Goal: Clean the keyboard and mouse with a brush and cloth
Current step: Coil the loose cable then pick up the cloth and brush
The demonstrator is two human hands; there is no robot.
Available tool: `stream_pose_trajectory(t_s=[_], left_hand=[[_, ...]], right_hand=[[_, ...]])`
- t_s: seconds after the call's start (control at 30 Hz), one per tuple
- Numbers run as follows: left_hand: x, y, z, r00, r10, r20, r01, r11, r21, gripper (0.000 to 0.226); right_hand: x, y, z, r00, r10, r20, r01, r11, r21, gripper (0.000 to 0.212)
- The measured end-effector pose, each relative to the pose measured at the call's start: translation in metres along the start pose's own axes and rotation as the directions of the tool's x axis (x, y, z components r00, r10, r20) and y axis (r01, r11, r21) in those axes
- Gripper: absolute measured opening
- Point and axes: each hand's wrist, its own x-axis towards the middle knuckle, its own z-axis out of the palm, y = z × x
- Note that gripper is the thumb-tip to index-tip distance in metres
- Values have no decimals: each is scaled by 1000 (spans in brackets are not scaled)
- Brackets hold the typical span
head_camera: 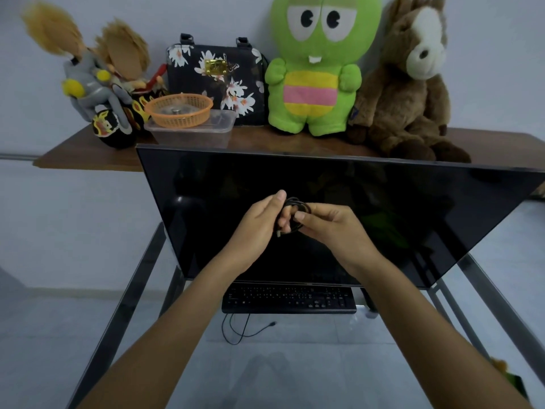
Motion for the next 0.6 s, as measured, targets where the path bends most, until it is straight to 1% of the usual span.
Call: stream_pose_trajectory(t_s=[0.07,0.13,0.2,0.23,0.3,0.4,0.43,0.47,0.5,0.53,0.57,0.6], left_hand=[[0,0,2,998,33,-45,-26,988,150,45],[1,-2,2,996,72,-56,-57,973,225,48],[2,-5,2,991,116,-61,-95,956,276,47],[3,-7,2,989,140,-57,-115,941,318,47],[4,-9,4,985,169,-33,-142,906,399,47],[5,-11,10,982,186,-11,-165,894,417,47],[6,-11,12,984,180,-8,-162,899,407,46],[7,-11,13,986,166,-7,-150,908,392,46],[10,-12,15,990,141,-8,-128,924,361,45],[11,-13,16,995,100,-20,-89,946,311,44],[13,-14,16,998,46,-37,-36,969,243,42],[15,-14,18,999,-11,-44,18,985,174,42]], right_hand=[[0,-1,0,997,58,-41,-57,998,20,19],[0,0,-2,993,99,-61,-97,994,42,19],[-1,1,-5,986,162,-44,-158,984,78,18],[-1,2,-6,980,200,-21,-196,973,121,17],[-4,4,-7,962,269,42,-270,926,264,14],[-7,5,-6,938,323,127,-341,789,511,11],[-8,5,-6,938,319,132,-337,761,555,10],[-8,5,-7,946,302,118,-314,768,558,12],[-9,4,-9,958,274,84,-276,802,530,18],[-9,3,-10,970,243,29,-228,856,464,26],[-8,1,-9,978,206,-41,-179,919,352,30],[-9,0,-11,981,153,-118,-127,970,206,28]])
